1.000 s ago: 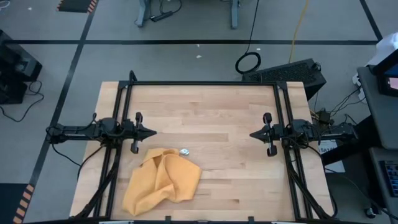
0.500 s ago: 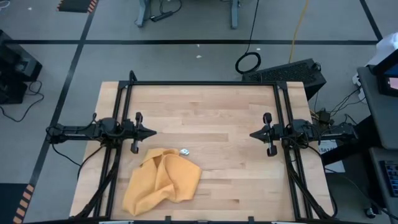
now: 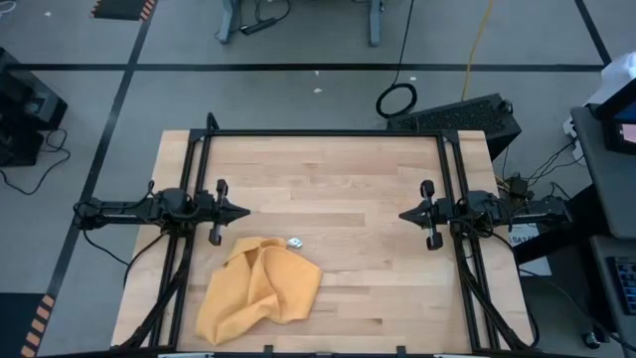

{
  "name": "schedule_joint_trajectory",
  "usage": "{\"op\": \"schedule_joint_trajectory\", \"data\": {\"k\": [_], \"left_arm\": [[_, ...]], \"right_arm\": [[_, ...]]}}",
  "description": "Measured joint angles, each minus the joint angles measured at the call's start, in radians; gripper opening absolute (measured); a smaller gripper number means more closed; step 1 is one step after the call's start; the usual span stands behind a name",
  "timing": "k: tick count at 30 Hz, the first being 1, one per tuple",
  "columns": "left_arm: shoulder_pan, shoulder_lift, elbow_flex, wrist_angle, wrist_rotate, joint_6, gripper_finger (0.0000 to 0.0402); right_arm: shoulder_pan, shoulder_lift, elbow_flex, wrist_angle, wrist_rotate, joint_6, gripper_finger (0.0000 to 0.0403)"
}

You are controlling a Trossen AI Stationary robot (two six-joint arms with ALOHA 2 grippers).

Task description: Roll towel

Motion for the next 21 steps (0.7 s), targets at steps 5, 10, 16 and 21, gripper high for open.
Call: {"op": "schedule_joint_trajectory", "data": {"k": [5,10,16,21], "left_arm": [[0.0,0.0,0.0,0.002,0.0,0.0,0.0002],[0.0,0.0,0.0,0.002,0.0,0.0,0.0002],[-0.001,0.0,0.0,0.025,-0.015,0.003,0.0002],[0.0,0.002,0.049,0.067,-0.082,-0.015,0.0002]], "right_arm": [[0.0,0.0,0.0,0.0,0.0,0.0,0.0],[0.0,0.0,0.0,0.0,0.0,0.0,0.0],[0.0,0.0,0.0,0.006,0.004,0.0,0.0],[0.0,0.0,0.0,0.02,0.01,0.008,0.0]]}}
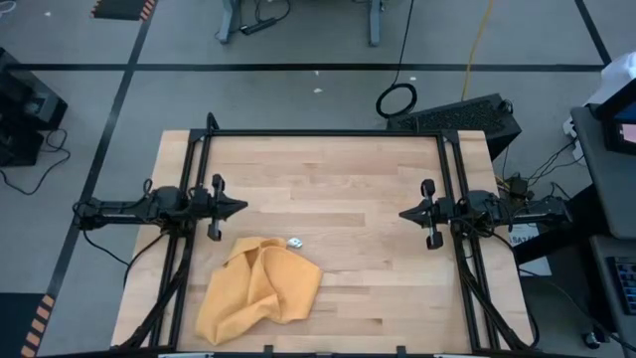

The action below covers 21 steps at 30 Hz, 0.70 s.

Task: Roll towel
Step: Fold the yellow towel

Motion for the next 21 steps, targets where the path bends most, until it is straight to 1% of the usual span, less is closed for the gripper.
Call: {"op": "schedule_joint_trajectory", "data": {"k": [3,5,8,11,13,15,18,21], "left_arm": [[0.0,0.018,0.092,-0.035,-0.02,-0.003,0.0002],[0.0,0.05,0.167,-0.111,-0.043,-0.003,0.0002],[0.0,0.123,0.312,-0.217,-0.08,-0.006,0.0002],[0.0,0.229,0.478,-0.327,-0.079,-0.003,0.0002],[-0.001,0.306,0.594,-0.397,-0.047,0.013,0.0002],[-0.002,0.385,0.719,-0.469,-0.036,0.014,0.0002],[-0.001,0.505,0.895,-0.612,-0.035,0.014,0.0002],[-0.001,0.61,1.028,-0.729,-0.036,0.014,0.0002]], "right_arm": [[0.0,0.0,0.0,-0.001,0.0,0.014,0.0],[0.0,0.0,0.0,-0.005,0.0,0.028,0.0],[0.0,0.0,0.0,-0.006,0.0,0.04,0.0],[0.0,0.0,0.0,-0.006,0.0,0.058,0.0],[0.0,0.0,0.0,-0.006,0.0,0.09,0.0],[0.0,0.0,0.0,-0.007,0.0,0.125,0.0],[0.0,0.0,0.0,-0.007,-0.001,0.174,0.0],[0.0,0.0,0.0,-0.019,-0.003,0.201,0.0]]}}
